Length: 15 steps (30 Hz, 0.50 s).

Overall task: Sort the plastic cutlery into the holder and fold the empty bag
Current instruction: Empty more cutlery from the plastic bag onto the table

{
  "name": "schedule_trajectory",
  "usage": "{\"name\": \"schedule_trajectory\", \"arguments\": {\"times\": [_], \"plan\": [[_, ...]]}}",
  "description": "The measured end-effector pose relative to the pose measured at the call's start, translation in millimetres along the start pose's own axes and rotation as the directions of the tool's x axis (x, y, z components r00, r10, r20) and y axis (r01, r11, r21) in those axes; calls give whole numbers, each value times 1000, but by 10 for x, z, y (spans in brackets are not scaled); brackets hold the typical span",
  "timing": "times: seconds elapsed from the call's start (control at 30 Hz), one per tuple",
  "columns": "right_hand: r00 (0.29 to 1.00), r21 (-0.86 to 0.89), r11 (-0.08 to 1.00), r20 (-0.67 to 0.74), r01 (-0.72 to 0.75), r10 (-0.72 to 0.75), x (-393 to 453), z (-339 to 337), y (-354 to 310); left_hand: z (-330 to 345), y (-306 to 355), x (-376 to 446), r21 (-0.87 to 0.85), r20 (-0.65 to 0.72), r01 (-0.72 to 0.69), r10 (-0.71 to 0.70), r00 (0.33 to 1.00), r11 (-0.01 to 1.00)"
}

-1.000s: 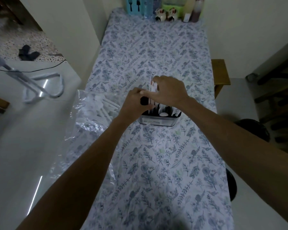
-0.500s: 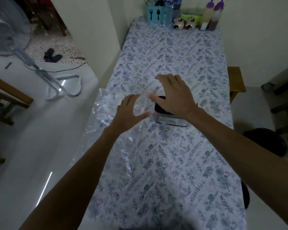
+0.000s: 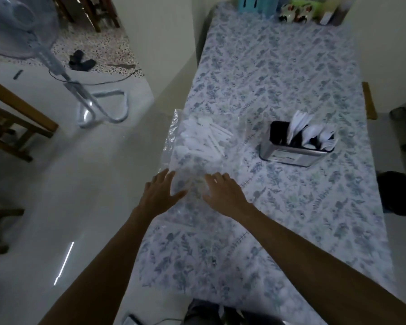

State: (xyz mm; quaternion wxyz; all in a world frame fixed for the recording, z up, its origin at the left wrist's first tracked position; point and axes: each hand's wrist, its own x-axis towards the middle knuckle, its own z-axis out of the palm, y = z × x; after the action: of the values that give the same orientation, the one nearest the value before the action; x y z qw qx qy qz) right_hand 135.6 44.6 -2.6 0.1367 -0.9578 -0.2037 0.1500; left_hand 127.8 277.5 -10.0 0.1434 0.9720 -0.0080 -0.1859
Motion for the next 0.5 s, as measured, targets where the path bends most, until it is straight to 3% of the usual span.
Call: {"name": "schedule_trajectory", "arguments": {"times": [0.13,0.37,0.5], "plan": [[993,-59,998,110,-28,34,-184,339,-57,183,-127,-100,90,134,-91,78,988,992],[996,-135,988,40,-74,80,-626,327,439,473,142,-597,166,141,-263,241,960,951],[987,-206,967,17,-151,157,-986,215,851,785,730,-998,206,242,-390,339,909,898]]}}
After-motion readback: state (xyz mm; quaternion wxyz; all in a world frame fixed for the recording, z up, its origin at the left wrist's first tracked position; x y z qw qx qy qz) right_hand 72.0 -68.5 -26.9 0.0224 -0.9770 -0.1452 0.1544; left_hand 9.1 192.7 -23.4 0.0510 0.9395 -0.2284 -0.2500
